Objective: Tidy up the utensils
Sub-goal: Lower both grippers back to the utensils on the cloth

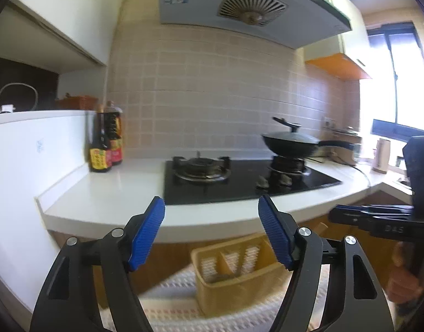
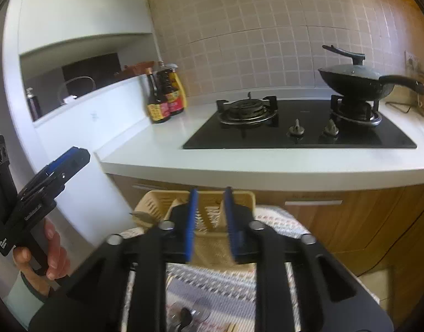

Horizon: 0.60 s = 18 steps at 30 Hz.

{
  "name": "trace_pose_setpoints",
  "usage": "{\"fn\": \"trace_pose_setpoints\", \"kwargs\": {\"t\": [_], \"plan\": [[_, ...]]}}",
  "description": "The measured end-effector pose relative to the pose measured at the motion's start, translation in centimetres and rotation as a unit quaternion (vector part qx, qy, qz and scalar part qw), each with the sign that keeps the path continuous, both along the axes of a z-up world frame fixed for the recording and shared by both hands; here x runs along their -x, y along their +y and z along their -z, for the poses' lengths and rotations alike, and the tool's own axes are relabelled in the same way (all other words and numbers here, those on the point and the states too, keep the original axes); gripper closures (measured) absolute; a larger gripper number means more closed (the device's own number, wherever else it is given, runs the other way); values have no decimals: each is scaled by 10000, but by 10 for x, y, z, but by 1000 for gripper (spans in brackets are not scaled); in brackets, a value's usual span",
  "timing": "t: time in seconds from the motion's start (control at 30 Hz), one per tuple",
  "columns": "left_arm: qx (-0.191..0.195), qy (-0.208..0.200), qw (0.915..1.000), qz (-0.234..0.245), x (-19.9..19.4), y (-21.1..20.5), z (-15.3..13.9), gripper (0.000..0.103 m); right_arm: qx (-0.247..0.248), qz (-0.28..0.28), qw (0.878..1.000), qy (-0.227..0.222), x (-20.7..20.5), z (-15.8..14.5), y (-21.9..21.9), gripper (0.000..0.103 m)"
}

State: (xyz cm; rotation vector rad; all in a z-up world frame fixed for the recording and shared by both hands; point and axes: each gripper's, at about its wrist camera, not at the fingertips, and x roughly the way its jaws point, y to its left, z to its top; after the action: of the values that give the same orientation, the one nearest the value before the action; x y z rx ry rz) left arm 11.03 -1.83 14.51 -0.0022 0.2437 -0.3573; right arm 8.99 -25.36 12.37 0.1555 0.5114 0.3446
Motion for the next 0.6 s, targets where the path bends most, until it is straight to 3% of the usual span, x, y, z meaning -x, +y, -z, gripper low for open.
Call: {"fn": "trace_pose_setpoints", "kwargs": {"t": [0.07, 0.23, 0.33, 0.4, 0.53, 0.6], "plan": [[-37, 188, 9998, 113, 7, -2, -3, 32, 50, -69, 10000, -28, 15, -4, 0, 58], [-35, 589, 9979, 284, 28, -2, 1, 31, 394, -128, 9987, 286, 39, -2, 4, 57], [-146, 863, 9958, 275, 34, -7, 14, 31, 654, -63, 9944, 822, 40, 14, 7, 57], [-205, 1344, 9901, 340, 30, -12, 35, 31, 799, 9, 9884, 1289, 36, 31, 7, 57], [-292, 2584, 9641, 532, 17, -21, 95, 32, 923, 1, 9628, 2539, 25, 82, 2, 57], [-416, 3208, 9440, 646, 10, -26, 133, 36, 988, 69, 9454, 3105, 19, 109, -2, 57]]}}
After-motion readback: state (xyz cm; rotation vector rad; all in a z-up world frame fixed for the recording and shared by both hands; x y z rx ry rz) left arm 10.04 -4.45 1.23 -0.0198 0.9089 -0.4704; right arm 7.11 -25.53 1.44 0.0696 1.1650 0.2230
